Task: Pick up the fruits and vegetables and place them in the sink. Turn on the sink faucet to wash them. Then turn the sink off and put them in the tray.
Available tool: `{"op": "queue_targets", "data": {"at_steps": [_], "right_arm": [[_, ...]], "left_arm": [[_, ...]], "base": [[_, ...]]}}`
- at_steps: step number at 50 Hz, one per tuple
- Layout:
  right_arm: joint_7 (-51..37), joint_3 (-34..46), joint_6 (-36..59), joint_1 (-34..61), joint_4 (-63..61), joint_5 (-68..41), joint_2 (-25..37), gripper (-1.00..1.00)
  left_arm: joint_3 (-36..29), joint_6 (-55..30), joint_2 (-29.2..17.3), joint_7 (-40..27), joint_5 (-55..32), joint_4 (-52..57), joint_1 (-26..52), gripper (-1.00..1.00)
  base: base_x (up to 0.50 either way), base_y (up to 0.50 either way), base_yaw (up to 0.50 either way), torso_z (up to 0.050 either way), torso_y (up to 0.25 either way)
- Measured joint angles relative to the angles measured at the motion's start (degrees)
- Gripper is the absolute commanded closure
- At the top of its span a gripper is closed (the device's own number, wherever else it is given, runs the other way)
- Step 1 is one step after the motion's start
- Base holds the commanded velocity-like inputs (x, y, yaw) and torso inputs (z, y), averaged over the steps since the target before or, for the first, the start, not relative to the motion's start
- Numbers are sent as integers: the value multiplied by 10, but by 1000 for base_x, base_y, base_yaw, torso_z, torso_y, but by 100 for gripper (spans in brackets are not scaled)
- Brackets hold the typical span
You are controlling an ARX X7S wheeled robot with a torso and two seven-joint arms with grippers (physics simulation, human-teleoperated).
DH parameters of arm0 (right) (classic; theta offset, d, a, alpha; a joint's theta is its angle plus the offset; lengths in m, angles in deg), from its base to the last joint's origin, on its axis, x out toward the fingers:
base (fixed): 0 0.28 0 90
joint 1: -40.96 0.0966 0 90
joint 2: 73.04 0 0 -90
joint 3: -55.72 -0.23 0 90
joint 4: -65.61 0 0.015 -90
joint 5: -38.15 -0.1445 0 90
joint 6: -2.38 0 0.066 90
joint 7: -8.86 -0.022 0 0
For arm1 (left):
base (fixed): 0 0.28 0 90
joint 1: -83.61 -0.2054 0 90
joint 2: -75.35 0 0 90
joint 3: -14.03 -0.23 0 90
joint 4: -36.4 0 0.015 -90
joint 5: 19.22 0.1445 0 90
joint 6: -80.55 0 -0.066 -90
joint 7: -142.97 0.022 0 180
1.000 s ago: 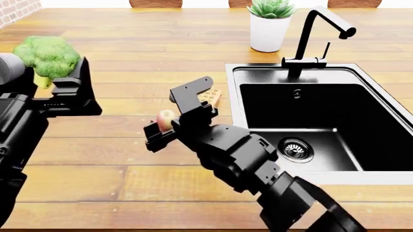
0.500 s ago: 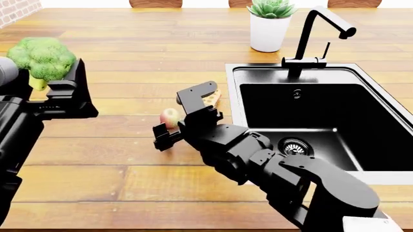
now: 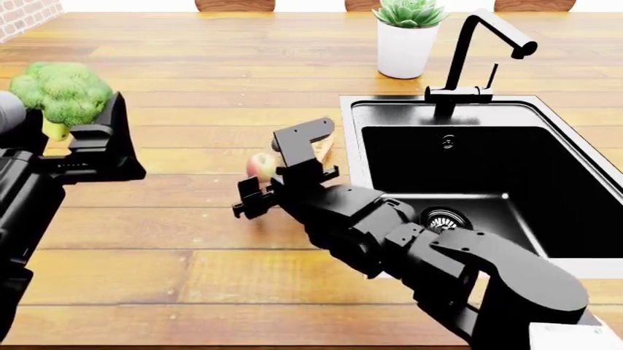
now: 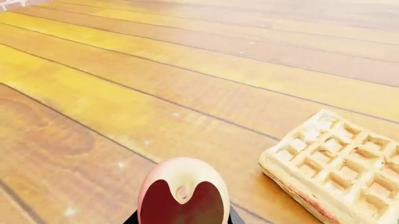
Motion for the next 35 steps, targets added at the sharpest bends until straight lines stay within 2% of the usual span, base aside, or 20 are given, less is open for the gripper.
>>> {"op": "queue_targets", "data": {"at_steps": [20,30,35], "right_arm": [[-218,6,-39,12,-473,39,271,100],[-300,5,-54,5,-628,62,380,100],[-324,1,-64,2,-674,66,420,100]], "left_arm": [[-13,6,7,-18,-14,6,-11,100],[-30,18,13,-15,-10,12,-27,100],[-38,23,14,-14,-5,14,-33,100]], "base": [[0,0,0,0,1],[0,0,0,0,0],[0,-457,0,0,0]]}}
